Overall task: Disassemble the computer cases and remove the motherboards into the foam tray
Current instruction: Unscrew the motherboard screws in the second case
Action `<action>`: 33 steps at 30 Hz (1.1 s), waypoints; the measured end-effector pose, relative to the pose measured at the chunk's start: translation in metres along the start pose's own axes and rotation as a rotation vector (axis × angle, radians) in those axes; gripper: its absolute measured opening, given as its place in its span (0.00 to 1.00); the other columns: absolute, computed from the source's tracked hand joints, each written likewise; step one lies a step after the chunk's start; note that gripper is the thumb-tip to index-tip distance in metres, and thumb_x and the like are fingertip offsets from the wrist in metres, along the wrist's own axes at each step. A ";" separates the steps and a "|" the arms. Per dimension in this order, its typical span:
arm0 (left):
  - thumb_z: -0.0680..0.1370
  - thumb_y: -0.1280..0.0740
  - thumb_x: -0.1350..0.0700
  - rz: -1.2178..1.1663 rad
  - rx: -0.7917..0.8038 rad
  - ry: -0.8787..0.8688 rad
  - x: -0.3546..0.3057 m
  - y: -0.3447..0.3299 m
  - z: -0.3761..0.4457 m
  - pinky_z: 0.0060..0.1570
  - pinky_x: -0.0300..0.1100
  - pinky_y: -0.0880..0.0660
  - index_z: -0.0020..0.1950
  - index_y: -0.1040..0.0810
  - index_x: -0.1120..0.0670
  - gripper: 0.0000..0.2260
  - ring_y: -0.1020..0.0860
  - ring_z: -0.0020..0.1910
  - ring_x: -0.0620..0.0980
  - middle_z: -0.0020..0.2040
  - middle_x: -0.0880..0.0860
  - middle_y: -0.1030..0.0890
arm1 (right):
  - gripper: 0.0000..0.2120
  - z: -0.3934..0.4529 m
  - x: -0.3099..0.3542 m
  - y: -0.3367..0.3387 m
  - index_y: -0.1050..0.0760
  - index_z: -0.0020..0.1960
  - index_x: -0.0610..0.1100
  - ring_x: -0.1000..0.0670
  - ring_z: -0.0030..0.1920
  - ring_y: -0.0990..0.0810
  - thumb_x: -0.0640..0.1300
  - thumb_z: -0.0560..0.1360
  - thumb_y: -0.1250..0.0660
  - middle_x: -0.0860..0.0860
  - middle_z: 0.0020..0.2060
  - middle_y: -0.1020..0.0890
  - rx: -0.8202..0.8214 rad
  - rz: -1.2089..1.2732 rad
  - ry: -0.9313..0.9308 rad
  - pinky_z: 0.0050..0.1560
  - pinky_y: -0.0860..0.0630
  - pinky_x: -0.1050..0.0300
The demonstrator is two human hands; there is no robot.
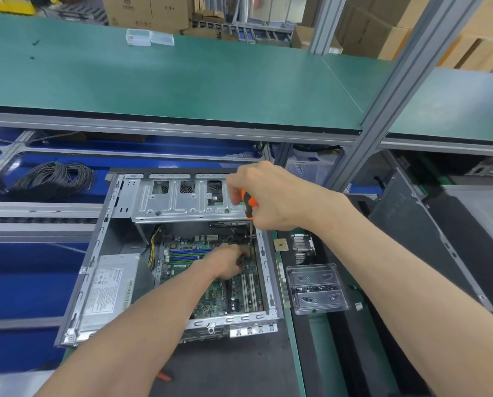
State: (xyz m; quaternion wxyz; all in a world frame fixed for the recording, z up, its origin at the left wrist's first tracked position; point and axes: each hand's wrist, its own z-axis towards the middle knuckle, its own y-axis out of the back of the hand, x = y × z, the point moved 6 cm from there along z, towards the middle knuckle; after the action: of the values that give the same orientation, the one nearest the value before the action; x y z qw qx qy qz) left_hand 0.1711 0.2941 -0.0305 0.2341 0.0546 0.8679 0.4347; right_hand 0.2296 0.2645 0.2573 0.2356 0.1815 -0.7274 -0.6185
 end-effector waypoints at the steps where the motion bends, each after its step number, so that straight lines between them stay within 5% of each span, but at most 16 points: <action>1: 0.79 0.34 0.56 -0.014 0.013 0.007 -0.001 0.001 0.001 0.54 0.46 0.25 0.72 0.33 0.42 0.23 0.27 0.64 0.56 0.71 0.57 0.29 | 0.12 -0.002 -0.001 0.002 0.30 0.48 0.51 0.46 0.44 0.25 0.41 0.67 0.32 0.51 0.44 0.25 -0.045 -0.006 -0.014 0.39 0.27 0.52; 5: 0.77 0.33 0.60 -0.080 0.061 0.035 -0.001 0.003 0.003 0.34 0.41 0.28 0.69 0.31 0.42 0.23 0.24 0.50 0.52 0.67 0.57 0.27 | 0.18 -0.002 -0.016 0.009 0.27 0.52 0.46 0.42 0.40 0.31 0.61 0.77 0.36 0.50 0.34 0.37 -0.208 -0.250 -0.220 0.39 0.33 0.49; 9: 0.75 0.33 0.61 -0.099 0.075 0.044 -0.004 0.002 0.005 0.35 0.42 0.30 0.67 0.30 0.44 0.23 0.25 0.52 0.53 0.66 0.56 0.27 | 0.05 0.004 -0.012 0.004 0.27 0.47 0.46 0.43 0.45 0.24 0.42 0.72 0.34 0.50 0.38 0.27 -0.103 -0.124 -0.092 0.40 0.28 0.51; 12: 0.76 0.33 0.61 -0.119 0.071 0.037 -0.004 0.002 0.007 0.36 0.41 0.32 0.68 0.31 0.45 0.23 0.27 0.52 0.52 0.66 0.55 0.27 | 0.14 0.000 -0.010 0.001 0.28 0.46 0.50 0.50 0.40 0.27 0.38 0.64 0.33 0.52 0.43 0.23 -0.005 0.029 -0.029 0.37 0.30 0.54; 17: 0.74 0.35 0.61 -0.238 0.017 0.057 -0.004 0.002 0.007 0.38 0.39 0.28 0.71 0.29 0.46 0.26 0.26 0.51 0.51 0.67 0.55 0.27 | 0.19 -0.002 -0.022 0.011 0.32 0.45 0.46 0.42 0.38 0.33 0.62 0.78 0.39 0.50 0.33 0.38 -0.214 -0.202 -0.227 0.38 0.35 0.49; 19: 0.74 0.34 0.57 -0.259 -0.064 0.083 -0.006 0.005 0.005 0.42 0.39 0.26 0.69 0.25 0.47 0.23 0.25 0.54 0.52 0.66 0.55 0.26 | 0.16 0.000 -0.021 0.008 0.32 0.44 0.43 0.41 0.38 0.34 0.56 0.80 0.39 0.50 0.33 0.40 -0.186 -0.190 -0.216 0.38 0.34 0.50; 23: 0.76 0.29 0.47 -0.141 -0.207 0.095 -0.007 0.008 0.006 0.57 0.48 0.24 0.65 0.20 0.49 0.18 0.24 0.59 0.58 0.62 0.57 0.23 | 0.03 0.003 -0.013 0.003 0.27 0.49 0.45 0.41 0.45 0.25 0.41 0.75 0.35 0.49 0.41 0.27 -0.099 -0.114 -0.080 0.42 0.26 0.49; 26: 0.76 0.29 0.48 -0.128 -0.261 0.112 -0.007 0.008 0.007 0.55 0.51 0.23 0.62 0.19 0.52 0.16 0.22 0.56 0.59 0.58 0.58 0.21 | 0.14 0.001 -0.007 0.005 0.29 0.46 0.51 0.47 0.44 0.25 0.34 0.68 0.34 0.52 0.45 0.25 -0.020 0.049 -0.010 0.41 0.26 0.51; 29: 0.75 0.29 0.51 -0.140 -0.278 0.120 -0.008 0.009 0.009 0.56 0.52 0.22 0.61 0.18 0.52 0.15 0.21 0.56 0.58 0.57 0.57 0.20 | 0.09 -0.004 -0.010 0.007 0.31 0.47 0.52 0.43 0.43 0.25 0.47 0.71 0.32 0.52 0.41 0.28 -0.140 -0.001 -0.040 0.39 0.28 0.50; 31: 0.75 0.29 0.52 -0.127 -0.285 0.117 -0.009 0.008 0.010 0.56 0.51 0.23 0.61 0.19 0.53 0.15 0.22 0.55 0.58 0.57 0.57 0.20 | 0.15 -0.004 -0.017 0.010 0.30 0.48 0.50 0.42 0.39 0.30 0.62 0.76 0.36 0.51 0.34 0.35 -0.230 -0.176 -0.152 0.39 0.33 0.51; 33: 0.76 0.29 0.52 -0.119 -0.287 0.116 -0.010 0.008 0.011 0.54 0.51 0.23 0.61 0.19 0.52 0.14 0.22 0.55 0.59 0.56 0.58 0.20 | 0.16 -0.001 -0.022 0.011 0.31 0.46 0.48 0.42 0.38 0.33 0.61 0.79 0.38 0.51 0.32 0.40 -0.256 -0.217 -0.192 0.39 0.34 0.50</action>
State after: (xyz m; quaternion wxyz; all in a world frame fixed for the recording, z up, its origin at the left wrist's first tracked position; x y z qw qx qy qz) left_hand 0.1839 0.3038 -0.0267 0.2144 -0.0560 0.8106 0.5420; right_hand 0.2485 0.2775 0.2654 0.1183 0.1677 -0.6382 -0.7420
